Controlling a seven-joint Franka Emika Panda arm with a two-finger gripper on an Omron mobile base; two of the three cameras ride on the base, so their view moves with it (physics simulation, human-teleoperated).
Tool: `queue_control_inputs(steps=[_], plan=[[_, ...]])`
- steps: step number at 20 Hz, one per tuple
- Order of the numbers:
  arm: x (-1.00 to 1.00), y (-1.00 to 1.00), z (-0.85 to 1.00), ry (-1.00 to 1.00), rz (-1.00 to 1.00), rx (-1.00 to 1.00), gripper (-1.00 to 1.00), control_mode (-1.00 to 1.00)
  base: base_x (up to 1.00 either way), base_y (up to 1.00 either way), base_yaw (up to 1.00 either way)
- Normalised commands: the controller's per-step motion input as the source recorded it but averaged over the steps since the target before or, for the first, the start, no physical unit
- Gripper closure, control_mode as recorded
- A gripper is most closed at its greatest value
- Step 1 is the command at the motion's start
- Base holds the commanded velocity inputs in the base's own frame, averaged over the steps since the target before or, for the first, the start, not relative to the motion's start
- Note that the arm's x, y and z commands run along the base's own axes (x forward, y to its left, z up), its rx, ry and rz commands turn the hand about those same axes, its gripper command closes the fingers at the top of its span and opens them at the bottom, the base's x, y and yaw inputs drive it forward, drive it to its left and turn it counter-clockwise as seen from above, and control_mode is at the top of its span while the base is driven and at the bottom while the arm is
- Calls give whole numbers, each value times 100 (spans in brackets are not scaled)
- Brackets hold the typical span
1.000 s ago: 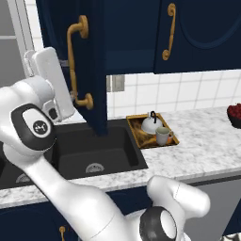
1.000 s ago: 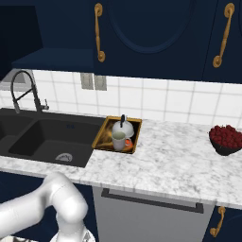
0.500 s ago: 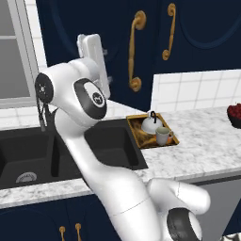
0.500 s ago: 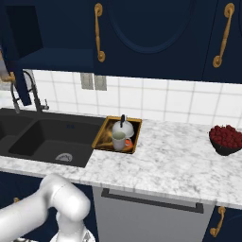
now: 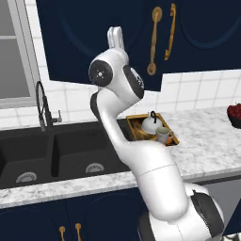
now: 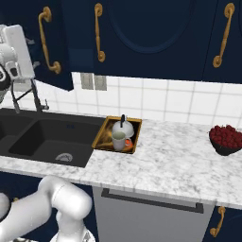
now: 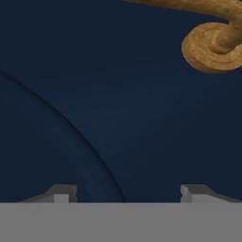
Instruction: Pick the kettle from the counter and place it on the tray. Then pick the mug from the cabinet and place it on the tray. Then close the cabinet doors.
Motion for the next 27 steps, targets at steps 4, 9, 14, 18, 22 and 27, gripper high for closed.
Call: queue_control_inputs(steps=[4,9,14,18,22,27], plan=[[100,-78,0,0,25,10,-100,-100,0,0,0],[99,-60,1,0,25,17,-100,-100,0,0,0],[97,-31,0,0,22,19,-100,-100,0,0,0],[74,-2,0,0,6,20,-100,-100,0,0,0],[41,0,0,3,0,7,-100,-100,0,0,0],[17,0,0,24,0,-1,-100,-100,0,0,0]])
